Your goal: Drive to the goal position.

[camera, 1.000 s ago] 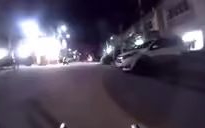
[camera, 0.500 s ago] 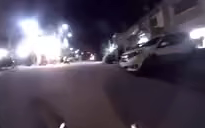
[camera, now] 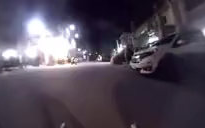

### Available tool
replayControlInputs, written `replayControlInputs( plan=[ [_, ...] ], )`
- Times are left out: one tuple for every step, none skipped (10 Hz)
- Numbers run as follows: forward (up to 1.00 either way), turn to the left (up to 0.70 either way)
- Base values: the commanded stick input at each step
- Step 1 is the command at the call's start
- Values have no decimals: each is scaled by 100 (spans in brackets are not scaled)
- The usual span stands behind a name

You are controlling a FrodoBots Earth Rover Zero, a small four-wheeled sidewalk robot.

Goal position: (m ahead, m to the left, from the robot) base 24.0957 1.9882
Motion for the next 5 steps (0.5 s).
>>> replayControlInputs(
  plan=[
    [85, 0],
    [85, 0],
    [85, 0],
    [85, 0],
    [85, 0]
  ],
)
